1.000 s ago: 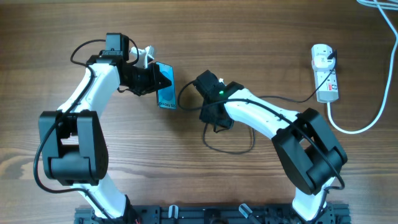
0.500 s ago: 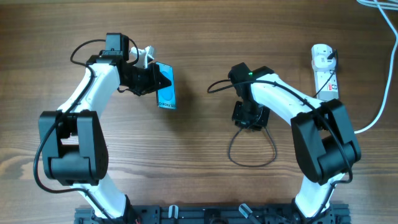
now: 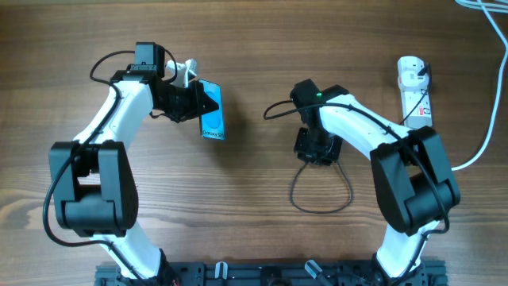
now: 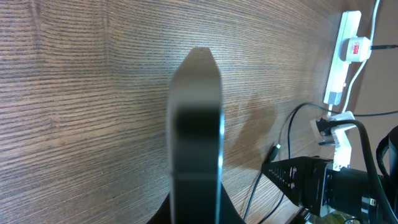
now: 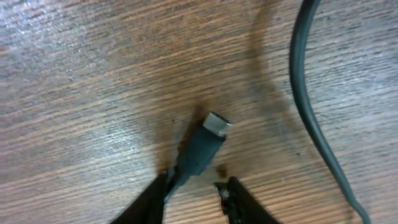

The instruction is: Plug charger to phone and switch on socket

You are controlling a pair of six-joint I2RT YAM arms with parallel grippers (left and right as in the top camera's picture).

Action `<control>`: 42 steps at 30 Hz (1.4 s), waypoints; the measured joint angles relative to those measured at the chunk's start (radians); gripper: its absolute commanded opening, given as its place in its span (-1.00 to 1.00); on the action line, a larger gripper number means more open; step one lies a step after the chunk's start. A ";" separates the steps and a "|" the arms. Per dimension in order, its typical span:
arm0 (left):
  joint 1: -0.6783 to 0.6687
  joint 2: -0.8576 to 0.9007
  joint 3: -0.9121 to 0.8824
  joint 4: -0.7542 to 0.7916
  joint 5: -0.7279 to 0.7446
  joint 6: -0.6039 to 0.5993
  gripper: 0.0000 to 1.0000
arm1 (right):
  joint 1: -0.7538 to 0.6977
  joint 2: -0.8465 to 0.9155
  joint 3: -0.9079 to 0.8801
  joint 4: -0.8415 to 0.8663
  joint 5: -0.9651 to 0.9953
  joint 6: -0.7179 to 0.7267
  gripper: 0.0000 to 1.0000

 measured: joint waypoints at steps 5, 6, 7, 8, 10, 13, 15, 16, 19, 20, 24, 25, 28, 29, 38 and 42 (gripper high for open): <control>0.000 0.000 0.000 0.000 0.000 0.000 -0.92 | 0.002 0.002 0.000 0.037 -0.020 0.012 -0.85; 0.000 0.000 0.000 0.000 0.000 0.000 -0.92 | 0.002 0.002 0.000 0.038 -0.021 0.012 -0.85; 0.000 0.000 0.000 0.000 0.000 0.000 -0.92 | 0.002 0.002 0.000 0.038 -0.021 0.012 -0.81; 0.000 0.000 0.000 0.000 0.000 0.000 -0.92 | 0.002 0.002 0.000 0.038 -0.021 0.012 -0.80; 0.000 0.000 0.000 0.000 0.000 0.000 -0.92 | 0.002 0.002 0.000 0.038 -0.021 0.011 -0.79; 0.000 0.000 0.000 0.000 0.000 0.000 -0.92 | 0.002 0.002 0.000 0.039 -0.021 0.011 -0.91; 0.000 0.000 0.000 0.000 0.000 0.000 -0.92 | 0.002 0.002 0.000 0.041 -0.022 0.009 -0.91; 0.000 0.000 0.000 0.000 0.000 0.000 -0.92 | 0.002 0.002 0.000 0.042 -0.025 0.003 -0.90; 0.000 0.000 0.000 0.000 0.000 0.000 -0.92 | 0.000 0.002 -0.001 0.057 -0.043 -0.062 -0.29; 0.000 0.000 0.000 0.000 0.000 0.000 -0.92 | 0.001 0.002 -0.001 0.070 -0.055 -0.089 -0.29; 0.000 0.000 0.000 0.000 0.000 0.000 -0.92 | 0.003 0.002 0.000 0.076 -0.064 -0.126 -0.13; 0.000 0.000 0.000 0.000 0.000 0.000 -0.92 | 0.003 0.002 0.000 0.077 -0.067 -0.128 -0.09; 0.000 0.000 0.000 0.000 0.000 0.000 -0.92 | 0.005 0.001 0.000 0.085 -0.073 -0.129 0.03; 0.000 0.000 0.000 0.000 0.000 0.000 -0.92 | 0.006 0.000 0.000 0.087 -0.073 -0.129 0.06; 0.000 0.000 0.000 0.000 0.000 0.000 -0.92 | 0.006 -0.003 0.001 0.095 -0.066 -0.127 0.99; 0.000 0.000 0.000 0.000 0.000 0.000 -0.92 | 0.006 -0.003 0.002 0.090 -0.056 -0.125 0.99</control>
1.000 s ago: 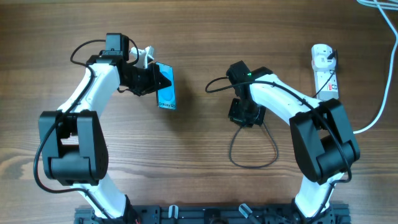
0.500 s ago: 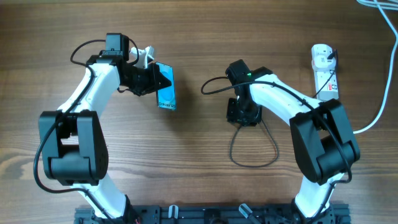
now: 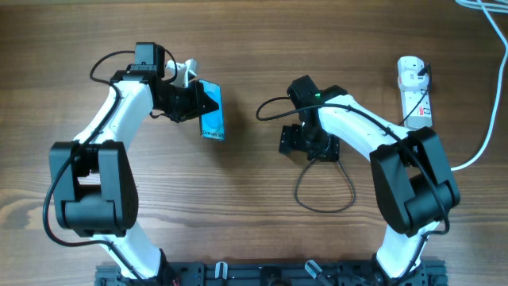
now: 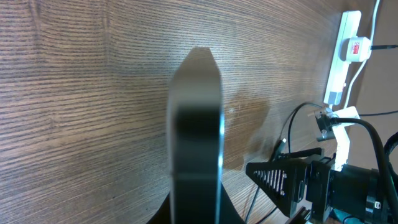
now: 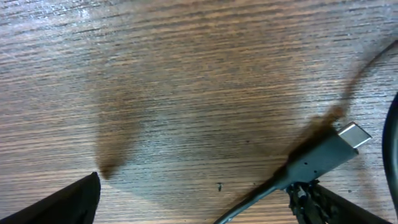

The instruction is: Plug charger to phone and switch on socket

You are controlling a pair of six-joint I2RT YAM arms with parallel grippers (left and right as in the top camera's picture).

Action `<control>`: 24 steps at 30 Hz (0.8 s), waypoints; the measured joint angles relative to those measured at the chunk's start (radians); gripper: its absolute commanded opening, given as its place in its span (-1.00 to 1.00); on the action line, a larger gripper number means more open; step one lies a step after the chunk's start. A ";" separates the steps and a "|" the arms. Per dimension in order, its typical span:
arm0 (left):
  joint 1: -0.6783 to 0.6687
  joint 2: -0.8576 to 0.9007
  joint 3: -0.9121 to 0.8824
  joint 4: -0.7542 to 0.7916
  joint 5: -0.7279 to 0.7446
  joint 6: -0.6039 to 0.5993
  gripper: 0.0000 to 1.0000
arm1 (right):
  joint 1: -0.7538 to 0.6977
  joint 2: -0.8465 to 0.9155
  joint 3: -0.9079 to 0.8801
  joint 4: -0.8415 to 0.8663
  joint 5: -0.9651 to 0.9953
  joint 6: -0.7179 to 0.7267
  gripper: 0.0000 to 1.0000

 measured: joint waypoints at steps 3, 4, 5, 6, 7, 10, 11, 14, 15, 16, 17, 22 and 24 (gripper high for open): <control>0.000 0.000 0.000 0.000 0.000 0.000 -0.92 | 0.000 0.000 0.000 0.001 0.000 0.000 0.84; 0.000 0.000 0.000 0.000 0.000 0.000 -0.92 | 0.000 0.000 0.000 0.001 0.000 0.000 0.23; 0.000 0.000 0.000 0.000 0.000 0.000 -0.92 | 0.000 0.000 0.000 0.003 0.000 -0.008 -0.47; 0.000 0.000 0.000 0.000 0.000 0.000 -0.92 | -0.002 0.000 0.000 0.008 0.000 -0.031 -0.86; 0.000 0.000 0.000 0.000 0.000 0.000 -0.92 | -0.005 0.000 0.000 0.020 -0.005 -0.053 -0.91; 0.000 0.000 0.000 0.000 0.000 0.000 -0.92 | -0.008 0.000 -0.001 0.039 -0.028 -0.092 -0.22; 0.000 0.000 0.000 0.000 0.000 0.000 -0.92 | -0.008 0.001 -0.001 0.039 -0.031 -0.101 0.01; 0.000 0.000 0.000 0.000 0.000 0.000 -0.92 | -0.005 0.000 0.000 0.043 -0.054 -0.109 0.22; 0.000 0.000 0.000 0.000 0.000 0.000 -0.92 | -0.002 -0.001 0.001 0.043 -0.059 -0.114 0.23; 0.000 0.000 0.000 0.000 0.000 0.000 -0.92 | -0.001 -0.001 0.002 0.044 -0.059 -0.113 0.23; 0.000 0.000 0.000 0.000 0.000 0.000 -0.92 | 0.000 -0.001 0.002 0.044 -0.061 -0.113 0.23; 0.000 0.000 0.000 0.000 0.000 0.000 -0.92 | -0.001 -0.001 0.001 0.042 -0.060 -0.112 -0.81; 0.000 0.000 0.000 0.000 0.000 0.000 -0.92 | -0.001 0.000 0.001 0.044 -0.053 -0.105 -0.91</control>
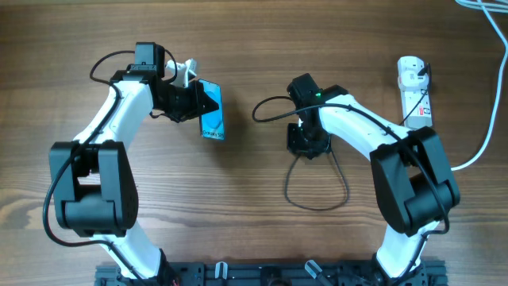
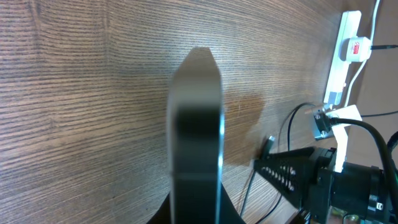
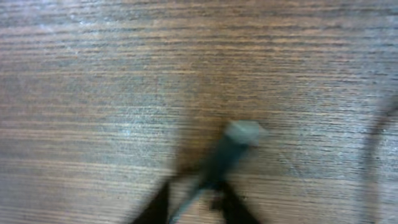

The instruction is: Plug charger to phone and switch on socket

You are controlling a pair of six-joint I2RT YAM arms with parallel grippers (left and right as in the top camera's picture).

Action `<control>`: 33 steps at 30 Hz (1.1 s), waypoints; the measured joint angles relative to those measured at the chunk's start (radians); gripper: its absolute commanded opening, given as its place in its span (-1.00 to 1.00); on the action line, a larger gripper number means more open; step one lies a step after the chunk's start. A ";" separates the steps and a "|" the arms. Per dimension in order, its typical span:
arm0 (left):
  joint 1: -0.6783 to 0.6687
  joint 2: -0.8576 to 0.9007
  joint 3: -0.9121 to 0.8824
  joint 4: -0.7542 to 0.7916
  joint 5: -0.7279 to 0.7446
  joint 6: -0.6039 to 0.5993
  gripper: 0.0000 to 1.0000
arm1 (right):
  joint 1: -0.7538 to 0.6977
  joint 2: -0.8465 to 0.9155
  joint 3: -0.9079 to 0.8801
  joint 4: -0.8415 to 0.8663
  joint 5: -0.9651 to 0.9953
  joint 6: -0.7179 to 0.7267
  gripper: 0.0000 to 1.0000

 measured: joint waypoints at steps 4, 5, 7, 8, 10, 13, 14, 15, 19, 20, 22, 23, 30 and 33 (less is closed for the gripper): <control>0.000 0.000 0.000 0.000 0.000 0.000 -0.92 | 0.000 0.001 -0.001 0.003 0.000 0.004 -0.91; 0.000 0.000 0.000 0.000 0.000 0.000 -0.92 | 0.000 0.001 -0.001 0.003 0.000 0.004 -0.91; 0.000 0.000 0.000 0.000 0.000 0.000 -0.92 | 0.000 0.001 -0.001 0.004 0.000 0.004 -0.92; 0.000 0.000 0.000 0.000 0.000 0.000 -0.92 | 0.000 0.001 -0.001 0.004 0.000 0.004 -0.92; 0.000 0.000 0.000 0.000 0.000 0.000 -0.92 | 0.000 0.001 -0.001 0.004 0.000 0.000 -0.92; 0.000 0.000 0.000 0.000 0.000 0.000 -0.92 | -0.001 0.002 0.006 0.003 -0.028 -0.061 -0.91; 0.000 0.000 0.000 0.000 0.000 0.000 -0.92 | -0.001 0.003 0.018 0.006 -0.062 -0.083 -0.91; 0.000 0.000 0.000 0.000 0.000 0.000 -0.92 | -0.001 0.003 0.025 0.019 -0.092 -0.096 -0.91; 0.000 0.000 0.000 0.000 -0.001 0.000 -0.92 | -0.002 0.005 0.037 0.129 -0.381 -0.234 -0.91; 0.000 0.000 0.000 0.000 0.000 0.000 -0.92 | -0.002 0.005 0.038 0.146 -0.478 -0.285 -0.91; 0.000 0.000 -0.001 0.020 0.029 0.000 -0.92 | -0.002 0.005 0.038 0.154 -0.624 -0.380 -0.91; 0.000 0.000 -0.003 0.055 0.068 0.001 -0.92 | -0.002 0.005 0.038 0.156 -0.697 -0.431 -0.92; 0.000 0.000 -0.006 0.207 0.348 -0.025 -0.92 | -0.002 0.005 0.038 0.234 -1.027 -0.627 -0.91; 0.000 0.000 -0.006 0.208 0.442 -0.031 -0.92 | -0.002 0.005 0.038 0.278 -1.103 -0.658 -0.91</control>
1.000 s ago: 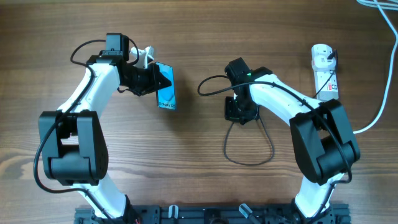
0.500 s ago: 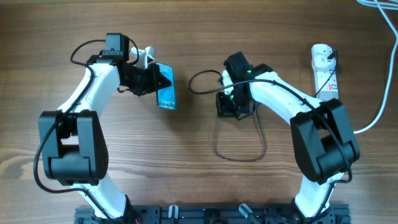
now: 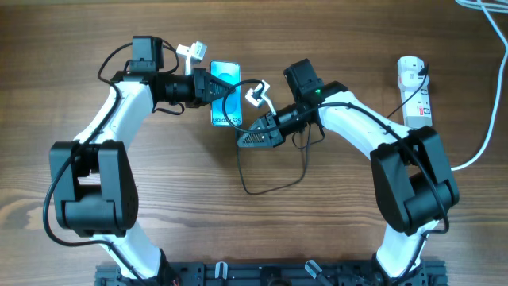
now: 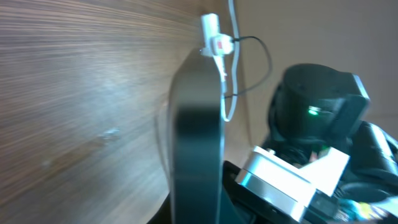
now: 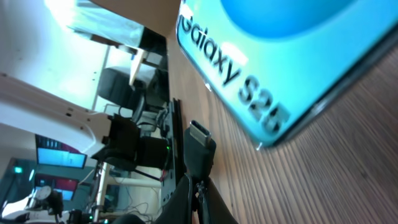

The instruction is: Plug charger to phone and switch on socket

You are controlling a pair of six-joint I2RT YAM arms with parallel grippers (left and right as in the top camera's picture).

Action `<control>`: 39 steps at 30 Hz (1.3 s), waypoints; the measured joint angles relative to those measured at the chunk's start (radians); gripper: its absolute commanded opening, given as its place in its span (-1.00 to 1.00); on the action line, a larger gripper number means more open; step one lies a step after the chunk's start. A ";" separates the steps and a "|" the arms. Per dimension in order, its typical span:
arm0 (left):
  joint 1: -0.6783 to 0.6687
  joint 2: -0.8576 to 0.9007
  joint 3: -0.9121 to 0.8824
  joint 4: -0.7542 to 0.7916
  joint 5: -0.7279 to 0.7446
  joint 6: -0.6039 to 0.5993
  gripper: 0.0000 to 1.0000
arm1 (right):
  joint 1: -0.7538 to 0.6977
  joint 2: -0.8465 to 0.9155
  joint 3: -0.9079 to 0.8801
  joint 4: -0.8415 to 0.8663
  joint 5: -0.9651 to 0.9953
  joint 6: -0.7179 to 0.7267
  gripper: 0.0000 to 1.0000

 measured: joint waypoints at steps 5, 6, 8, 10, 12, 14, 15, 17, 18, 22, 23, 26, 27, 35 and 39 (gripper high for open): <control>0.031 0.000 0.000 -0.009 -0.015 0.000 -0.92 | 0.000 0.000 0.006 -0.105 0.166 0.095 -0.92; 0.047 0.000 0.000 -0.029 -0.064 -0.003 -0.92 | 0.000 0.000 0.009 -0.166 0.241 0.114 -0.91; 0.076 0.000 0.000 -0.071 -0.156 -0.004 -0.92 | 0.000 0.000 0.011 -0.301 0.412 0.137 -0.91; 0.102 0.000 0.000 -0.118 -0.253 -0.006 -0.92 | 0.000 0.000 0.011 -0.378 0.583 0.153 -0.22; 0.122 0.000 0.000 -0.150 -0.353 -0.008 -0.92 | 0.000 0.001 0.011 -0.364 0.717 0.212 0.87; 0.141 0.000 0.000 -0.156 -0.452 -0.008 -0.92 | 0.000 0.001 0.011 -0.301 0.767 0.284 0.99; 0.146 0.000 0.000 -0.159 -0.475 -0.008 -0.92 | 0.000 0.002 0.011 -0.251 0.780 0.329 0.99; 0.150 0.000 0.000 -0.158 -0.517 -0.008 -0.92 | 0.002 0.002 0.011 -0.182 0.798 0.418 0.99; 0.151 0.000 0.000 -0.158 -0.541 -0.008 -0.92 | 0.006 0.002 0.011 -0.144 0.809 0.481 0.99; 0.151 0.000 0.000 -0.159 -0.563 -0.010 -0.92 | 0.110 0.004 0.083 -0.123 0.950 0.646 0.99; 0.151 0.000 0.000 -0.159 -0.566 -0.015 -0.92 | 0.154 0.004 0.114 -0.107 1.031 0.684 0.99; 0.151 0.000 0.000 -0.158 -0.573 -0.023 -0.92 | 0.270 0.004 0.158 -0.002 1.239 0.751 0.99; 0.151 0.000 0.000 -0.158 -0.573 -0.023 -0.92 | 0.283 0.004 0.159 0.012 1.285 0.767 0.99; 0.151 0.000 0.000 -0.158 -0.574 -0.024 -0.92 | 0.362 0.117 0.159 0.017 1.419 0.806 0.99; 0.151 0.000 0.000 -0.158 -0.574 -0.024 -0.92 | 0.368 0.127 0.160 -0.094 1.430 0.805 0.99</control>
